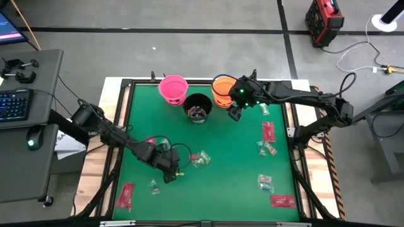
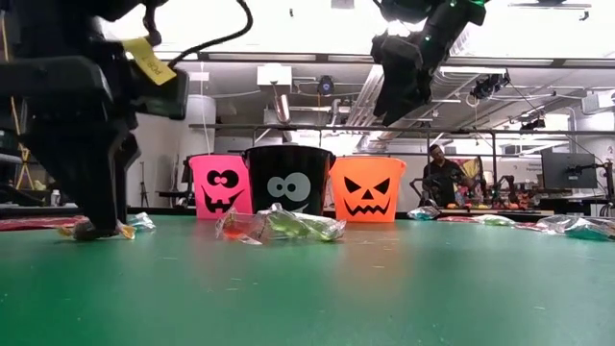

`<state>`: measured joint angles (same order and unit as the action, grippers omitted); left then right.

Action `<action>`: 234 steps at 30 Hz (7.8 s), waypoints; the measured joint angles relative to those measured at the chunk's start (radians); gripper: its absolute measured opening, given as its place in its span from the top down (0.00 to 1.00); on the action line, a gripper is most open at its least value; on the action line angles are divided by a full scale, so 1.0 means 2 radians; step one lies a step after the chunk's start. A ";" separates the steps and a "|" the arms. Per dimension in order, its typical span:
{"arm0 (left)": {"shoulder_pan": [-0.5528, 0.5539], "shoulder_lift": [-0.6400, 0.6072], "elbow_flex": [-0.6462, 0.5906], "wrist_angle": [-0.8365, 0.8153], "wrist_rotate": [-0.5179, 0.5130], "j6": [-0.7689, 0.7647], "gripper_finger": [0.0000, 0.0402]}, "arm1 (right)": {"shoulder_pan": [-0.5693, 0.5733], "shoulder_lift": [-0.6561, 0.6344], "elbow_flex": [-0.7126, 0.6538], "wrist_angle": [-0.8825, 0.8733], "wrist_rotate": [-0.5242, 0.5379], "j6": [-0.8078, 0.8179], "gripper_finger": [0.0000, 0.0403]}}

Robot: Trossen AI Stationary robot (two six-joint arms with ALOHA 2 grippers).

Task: Sort candy by brand, put in halloween buckets
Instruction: Put the red candy into the black bucket

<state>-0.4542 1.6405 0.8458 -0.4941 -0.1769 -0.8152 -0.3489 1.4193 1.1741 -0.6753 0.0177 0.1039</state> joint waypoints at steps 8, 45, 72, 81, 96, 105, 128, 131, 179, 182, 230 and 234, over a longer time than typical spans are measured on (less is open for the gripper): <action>0.022 -0.003 -0.033 0.013 0.020 -0.060 0.90 | 0.000 0.000 -0.045 0.019 0.000 0.005 0.36; 0.366 -0.138 0.057 0.061 0.033 0.335 1.00 | -0.015 -0.053 -0.074 0.261 -0.048 0.132 0.36; 0.367 -0.184 -0.290 0.503 -0.071 0.200 1.00 | 0.027 -0.034 -0.074 0.313 0.108 0.197 0.98; 0.358 -0.036 -0.225 0.551 -0.190 0.216 1.00 | 0.010 -0.034 -0.074 0.334 0.109 0.195 1.00; 0.382 0.076 -0.160 0.571 -0.214 0.216 1.00 | 0.008 -0.034 -0.074 0.334 0.108 0.197 1.00; 0.386 0.078 -0.159 0.546 -0.153 0.199 1.00 | 0.008 -0.034 -0.074 0.332 0.105 0.197 1.00; 0.302 -0.119 -0.195 0.399 -0.177 0.209 1.00 | 0.008 -0.034 -0.074 0.328 0.101 0.193 1.00; 0.331 -0.089 -0.195 0.404 -0.177 0.199 1.00 | 0.008 -0.034 -0.074 0.328 0.101 0.193 1.00; 0.382 0.076 -0.187 0.597 -0.022 0.225 1.00 | 0.008 -0.034 -0.074 0.324 0.072 0.194 1.00; 0.363 0.065 -0.187 0.581 0.050 0.225 1.00 | 0.008 -0.034 -0.074 0.324 0.068 0.193 1.00; 0.264 0.043 0.063 -0.005 0.147 0.787 0.42 | 0.008 -0.034 -0.074 0.306 0.065 0.197 1.00; 0.265 0.067 0.064 -0.004 0.151 0.809 0.42 | 0.008 -0.034 -0.074 0.300 0.064 0.197 1.00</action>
<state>0.0750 1.7738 0.9741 -0.5018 0.1244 0.8020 -0.3332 1.3506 1.0260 -0.0751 0.1459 0.4973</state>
